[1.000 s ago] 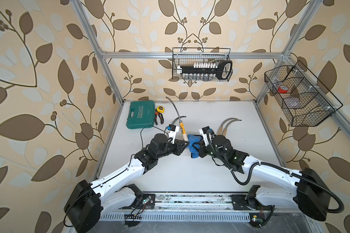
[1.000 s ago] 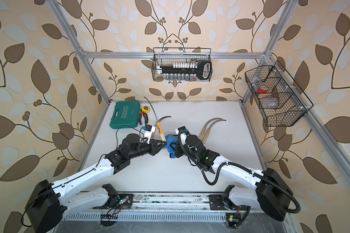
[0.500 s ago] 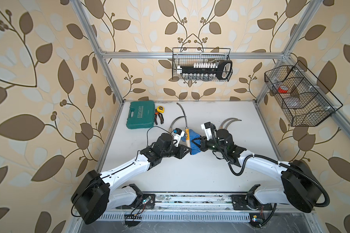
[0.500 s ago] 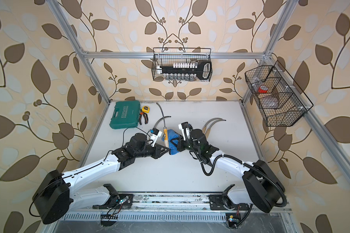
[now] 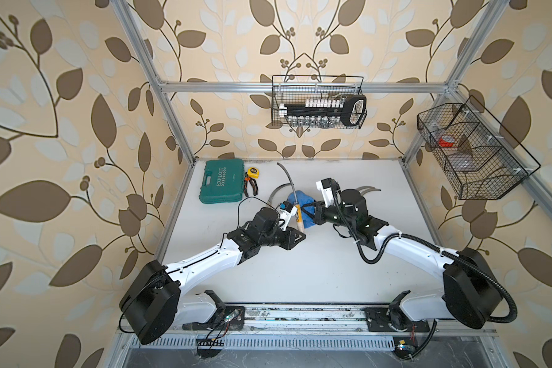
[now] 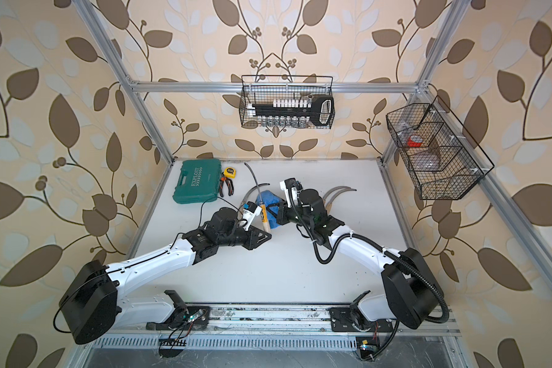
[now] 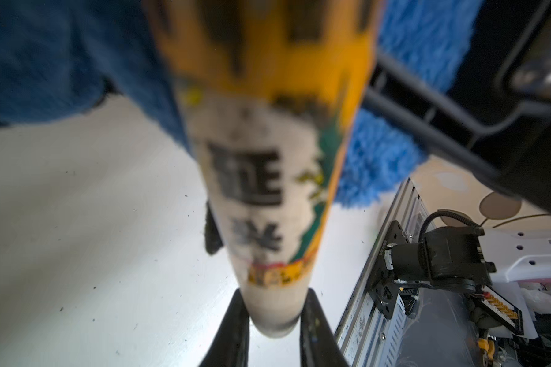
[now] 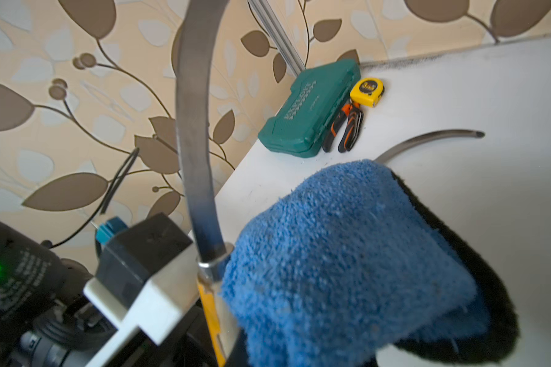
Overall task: Wipe small sickles with rags
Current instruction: Wipe the small sickle.
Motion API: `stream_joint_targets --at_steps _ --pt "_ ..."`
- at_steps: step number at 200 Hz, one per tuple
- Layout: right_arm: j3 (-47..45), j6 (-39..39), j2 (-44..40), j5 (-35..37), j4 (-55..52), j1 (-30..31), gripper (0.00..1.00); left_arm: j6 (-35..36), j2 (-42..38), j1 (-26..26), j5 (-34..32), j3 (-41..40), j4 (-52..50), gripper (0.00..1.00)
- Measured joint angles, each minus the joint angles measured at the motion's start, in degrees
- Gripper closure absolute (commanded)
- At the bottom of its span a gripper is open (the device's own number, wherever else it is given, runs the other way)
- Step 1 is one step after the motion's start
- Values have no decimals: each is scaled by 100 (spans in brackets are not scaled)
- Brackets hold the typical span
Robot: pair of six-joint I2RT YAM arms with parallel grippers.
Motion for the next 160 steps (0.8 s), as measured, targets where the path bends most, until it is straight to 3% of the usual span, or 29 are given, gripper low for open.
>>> stream_joint_targets --at_steps 29,86,117,160 --pt "-101 -17 59 33 83 28 100 20 11 0 4 7 -92 100" --pt "-1237 -37 -157 466 278 428 100 92 81 -44 114 26 -278 100" --pt "-1088 -83 -243 568 85 420 100 90 142 -83 131 28 -168 100" --pt "-35 -166 -149 560 -323 155 100 94 144 -120 129 70 -9 100"
